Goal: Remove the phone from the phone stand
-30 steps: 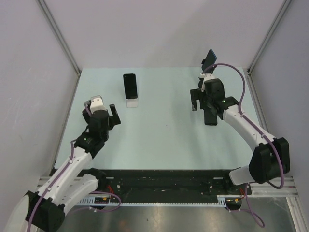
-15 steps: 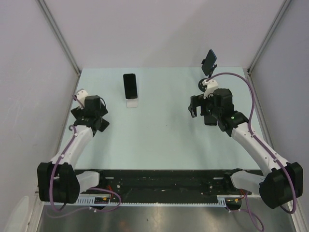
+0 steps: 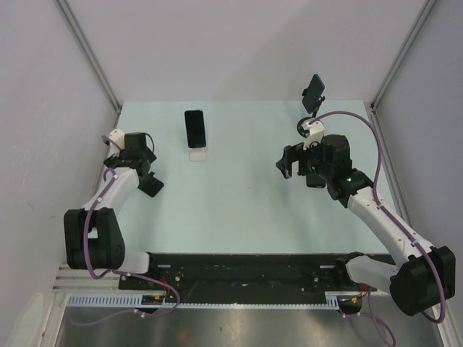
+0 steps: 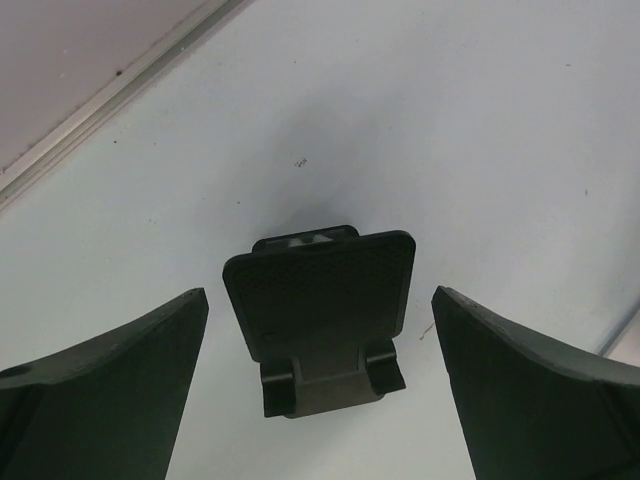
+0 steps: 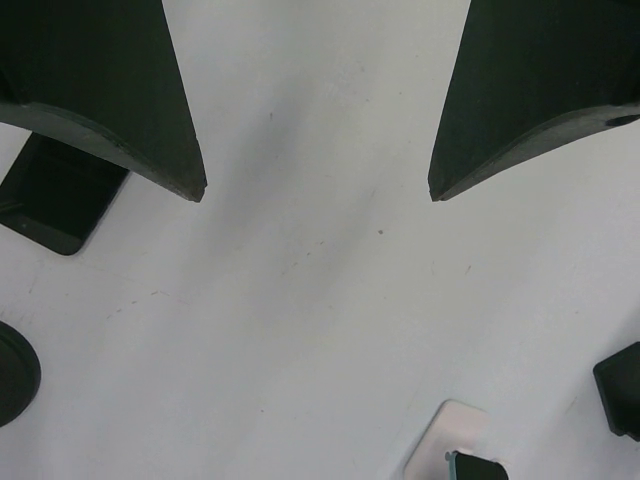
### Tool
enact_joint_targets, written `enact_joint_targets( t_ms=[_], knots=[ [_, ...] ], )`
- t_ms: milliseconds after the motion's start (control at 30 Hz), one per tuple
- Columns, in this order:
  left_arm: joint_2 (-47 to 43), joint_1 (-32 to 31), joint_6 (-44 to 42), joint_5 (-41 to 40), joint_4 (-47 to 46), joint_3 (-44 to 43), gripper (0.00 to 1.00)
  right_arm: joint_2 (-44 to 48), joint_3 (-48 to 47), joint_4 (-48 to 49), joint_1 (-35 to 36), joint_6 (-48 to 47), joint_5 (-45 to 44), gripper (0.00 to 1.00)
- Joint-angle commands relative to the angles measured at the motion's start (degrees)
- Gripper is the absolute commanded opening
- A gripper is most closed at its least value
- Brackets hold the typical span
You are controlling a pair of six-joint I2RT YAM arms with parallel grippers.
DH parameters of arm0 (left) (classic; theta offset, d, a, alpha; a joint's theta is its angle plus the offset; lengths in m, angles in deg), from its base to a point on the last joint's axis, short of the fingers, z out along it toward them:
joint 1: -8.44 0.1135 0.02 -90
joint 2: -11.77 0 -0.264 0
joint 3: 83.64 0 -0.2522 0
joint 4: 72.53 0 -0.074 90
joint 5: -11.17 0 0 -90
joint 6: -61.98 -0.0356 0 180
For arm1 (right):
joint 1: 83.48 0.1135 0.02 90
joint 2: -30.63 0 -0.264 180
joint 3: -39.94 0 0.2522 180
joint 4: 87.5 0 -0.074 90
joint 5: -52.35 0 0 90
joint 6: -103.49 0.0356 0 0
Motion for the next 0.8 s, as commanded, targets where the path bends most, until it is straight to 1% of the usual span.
enact_joint_targets(
  t_ms=[0,67,133,200,233,267,333,367,433,467,533,567,633,667,700,733,767],
  knots=[
    [2.47,0.68,3.77,0.21,-0.93,-2.18,1.00,1.23,0.29,3.41,0.23,0.59,2.21,1.00],
    [3.61,0.68,4.03,0.12,-0.93,-2.44,0.99,1.14,0.29,3.50,0.32,0.50,2.47,1.00],
    [4.41,0.68,3.68,0.47,-1.11,-2.88,0.95,1.14,0.46,3.49,0.23,0.33,2.39,1.00],
    [4.94,0.68,3.16,1.00,-1.11,-3.23,0.88,0.97,0.38,3.49,0.23,0.06,2.21,1.00],
    [4.94,0.68,2.89,1.09,-1.20,-3.49,0.84,0.70,0.46,3.49,0.23,-0.02,2.21,1.00],
    [5.03,0.68,2.20,0.92,-1.11,-3.67,0.75,0.79,0.46,3.49,0.32,-0.11,1.95,1.00],
    [5.20,0.85,1.05,0.74,-1.72,-4.37,0.67,0.53,0.38,3.41,0.23,-0.20,1.51,1.00],
    [5.46,0.94,-0.78,1.17,-1.99,-4.72,0.60,0.44,0.38,3.32,0.23,-0.20,1.33,1.00],
    [6.69,1.64,-3.07,2.66,-2.86,-6.38,0.52,0.26,0.55,3.14,0.23,-0.38,0.81,1.00],
    [7.22,1.99,-5.87,4.15,-3.22,-7.18,0.44,0.17,0.64,3.23,0.23,-0.38,0.71,1.00],
    [9.33,2.87,-9.39,5.74,-4.79,-9.63,0.36,0.00,0.73,3.14,0.32,-0.64,0.45,1.00],
    [10.20,3.31,-13.24,7.23,-5.41,-10.69,0.34,-0.09,0.73,3.23,0.32,-0.81,0.36,1.00],
    [12.74,4.71,-17.48,11.35,-6.46,-14.20,0.31,-0.44,0.90,3.06,0.23,-0.90,0.28,1.00],
    [13.81,5.33,-22.20,13.37,-6.91,-15.61,0.31,-0.44,0.82,3.06,0.23,-0.99,0.27,1.00],
    [14.86,6.03,-24.51,18.01,-7.17,-16.93,0.31,-0.70,0.99,3.06,0.23,-0.99,0.27,1.00],
    [17.22,7.25,-26.71,20.49,-7.26,-19.73,0.31,-0.79,0.99,3.06,0.23,-1.17,0.27,1.00],
    [18.29,7.96,-30.90,23.04,-7.26,-21.15,0.28,-1.14,1.08,3.23,0.32,-1.17,0.27,1.00]
  ],
)
